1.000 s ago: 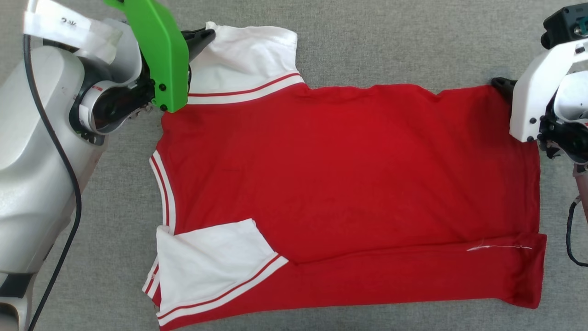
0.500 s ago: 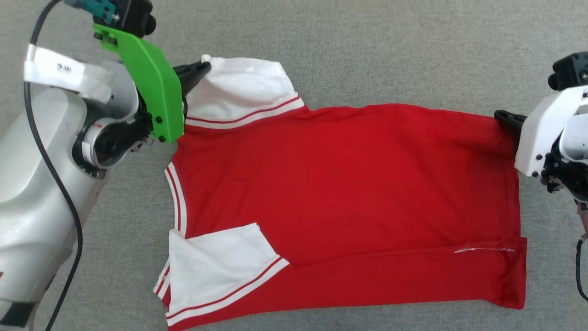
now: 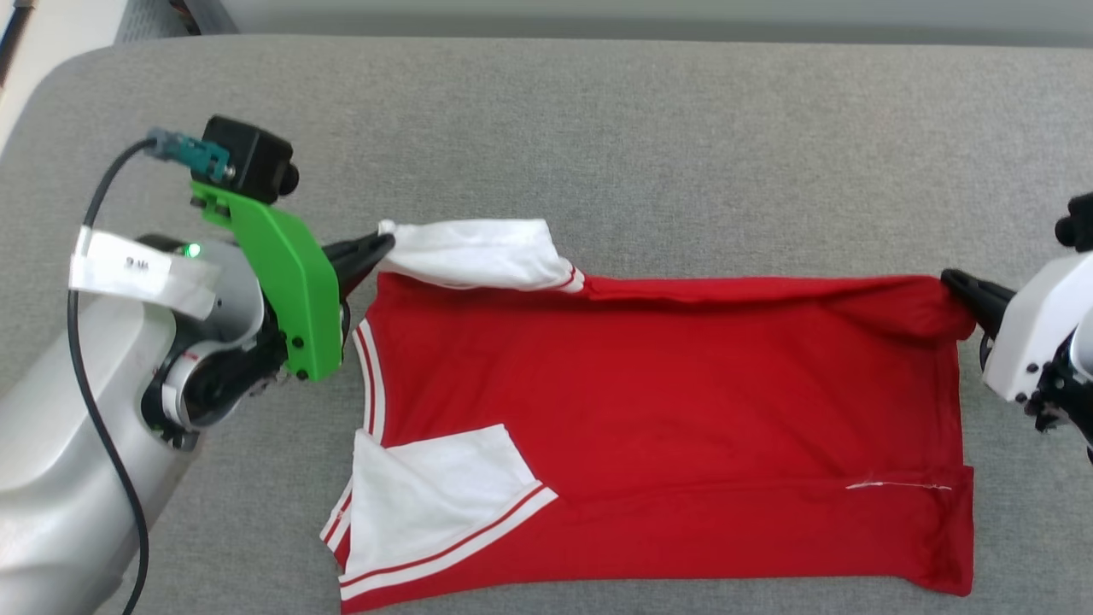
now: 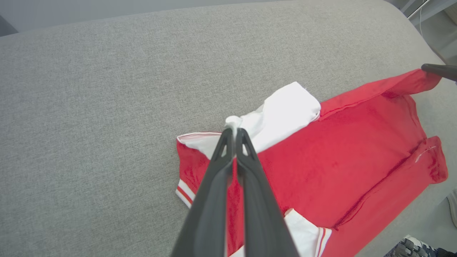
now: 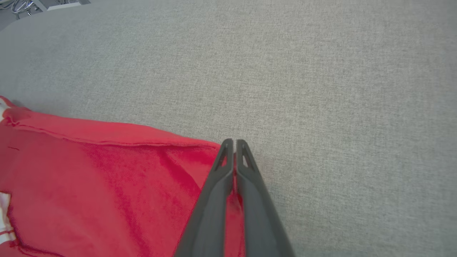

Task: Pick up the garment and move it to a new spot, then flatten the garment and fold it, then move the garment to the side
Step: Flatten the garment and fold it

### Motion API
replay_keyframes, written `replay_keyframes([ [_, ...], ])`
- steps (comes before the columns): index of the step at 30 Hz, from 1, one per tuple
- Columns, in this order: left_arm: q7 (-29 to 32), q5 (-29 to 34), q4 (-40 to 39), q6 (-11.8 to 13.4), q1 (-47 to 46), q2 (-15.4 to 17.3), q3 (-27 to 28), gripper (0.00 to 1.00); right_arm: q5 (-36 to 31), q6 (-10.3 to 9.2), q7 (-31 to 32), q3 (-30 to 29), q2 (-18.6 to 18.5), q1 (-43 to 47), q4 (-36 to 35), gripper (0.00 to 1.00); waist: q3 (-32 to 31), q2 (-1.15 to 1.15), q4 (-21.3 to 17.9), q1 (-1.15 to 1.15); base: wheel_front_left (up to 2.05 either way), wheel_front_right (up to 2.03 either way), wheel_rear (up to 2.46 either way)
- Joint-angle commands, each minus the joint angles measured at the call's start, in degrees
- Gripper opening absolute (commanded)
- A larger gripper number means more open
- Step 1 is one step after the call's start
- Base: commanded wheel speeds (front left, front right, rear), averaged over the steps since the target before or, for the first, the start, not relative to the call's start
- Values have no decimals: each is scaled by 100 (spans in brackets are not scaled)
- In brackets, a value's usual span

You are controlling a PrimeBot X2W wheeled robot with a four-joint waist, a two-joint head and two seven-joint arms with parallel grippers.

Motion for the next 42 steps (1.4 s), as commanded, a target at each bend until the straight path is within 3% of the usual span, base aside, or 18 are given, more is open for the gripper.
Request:
replay_keyframes([
  [1, -71, -42, -105, 73, 210, 74, 15, 0, 104, -4, -31, -23, -26, 187, -80, 0, -164, 0, 99, 1, 0, 0, 0],
  [15, -116, -169, -920, 504, 1762, 659, -199, 0, 588, -4, 251, -62, -274, 1354, -604, 0, -486, 0, 176, 1, 0, 0, 0],
  [25, -293, -226, -1091, 677, 2350, 778, -265, 0, 770, -4, 646, 45, -478, 1804, -940, 0, -547, 0, 168, 1, 0, 0, 0],
  [33, -263, -248, -1120, 645, 2504, 814, -359, 0, 700, -4, 879, 52, -505, 1994, -938, 0, -568, 0, 176, 1, 0, 0, 0],
  [42, -334, 238, -584, 525, 2505, 684, -751, 0, 512, -4, 897, 176, -457, 2055, -809, 0, -503, 0, 133, 1, 0, 0, 0],
])
